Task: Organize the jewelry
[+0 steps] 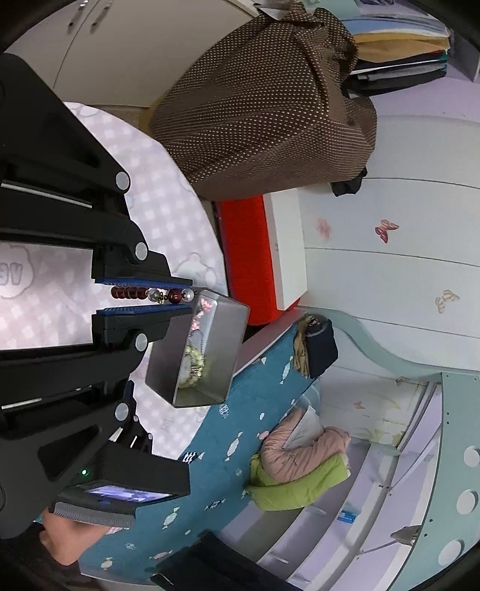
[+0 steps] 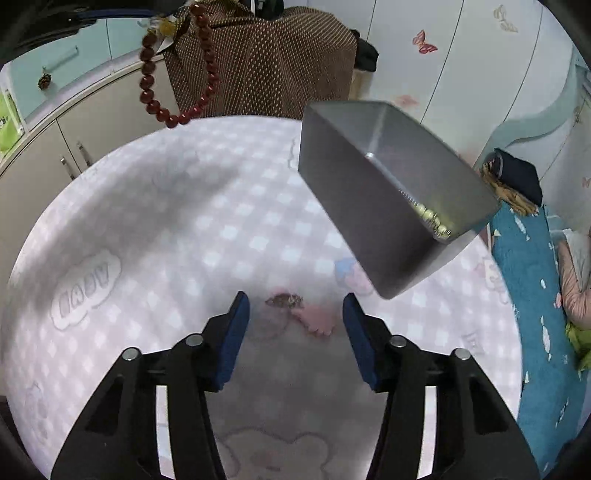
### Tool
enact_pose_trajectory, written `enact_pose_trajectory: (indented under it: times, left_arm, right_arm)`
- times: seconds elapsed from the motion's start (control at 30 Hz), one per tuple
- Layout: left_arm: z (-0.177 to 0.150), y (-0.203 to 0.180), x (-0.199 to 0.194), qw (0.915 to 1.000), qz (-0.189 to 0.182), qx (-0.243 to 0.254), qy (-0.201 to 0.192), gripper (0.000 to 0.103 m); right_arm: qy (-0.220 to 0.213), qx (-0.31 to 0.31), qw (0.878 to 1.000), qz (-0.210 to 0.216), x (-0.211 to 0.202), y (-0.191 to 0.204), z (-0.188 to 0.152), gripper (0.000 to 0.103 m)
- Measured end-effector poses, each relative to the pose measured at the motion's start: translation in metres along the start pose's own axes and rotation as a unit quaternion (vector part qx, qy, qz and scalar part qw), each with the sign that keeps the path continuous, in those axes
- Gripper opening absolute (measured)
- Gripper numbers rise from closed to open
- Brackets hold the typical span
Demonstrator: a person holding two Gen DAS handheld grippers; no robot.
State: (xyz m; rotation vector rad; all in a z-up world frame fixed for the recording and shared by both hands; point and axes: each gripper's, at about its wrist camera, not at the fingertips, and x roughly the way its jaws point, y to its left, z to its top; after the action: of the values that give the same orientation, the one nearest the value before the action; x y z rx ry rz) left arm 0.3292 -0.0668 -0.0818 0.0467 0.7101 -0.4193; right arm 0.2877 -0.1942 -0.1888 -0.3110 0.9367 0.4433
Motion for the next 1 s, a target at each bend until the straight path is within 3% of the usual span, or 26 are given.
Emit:
enact_pose_trajectory:
  times: [0.2,0.6,1.0]
  left_arm:
    - [-0.013,0.004,0.003,0.9999,0.000,-0.010,0.009,0.008]
    - [-0.023,0.006,0.004,0.9997,0.002,-0.015,0.019,0.008]
    - [0.004,-0.008,0.002,0.9999,-0.009,-0.002,-0.003,0.008]
  right_arm:
    - [-0.015,0.007,1.000,0.020,0.002,0.001,-0.006,0.015]
    - [-0.019,0.015,0.999,0.032,-0.016,0.000,-0.006,0.014]
    - [-0.098,0.006,0.995,-0.006,-0.092,-0.017,0.040,0.014]
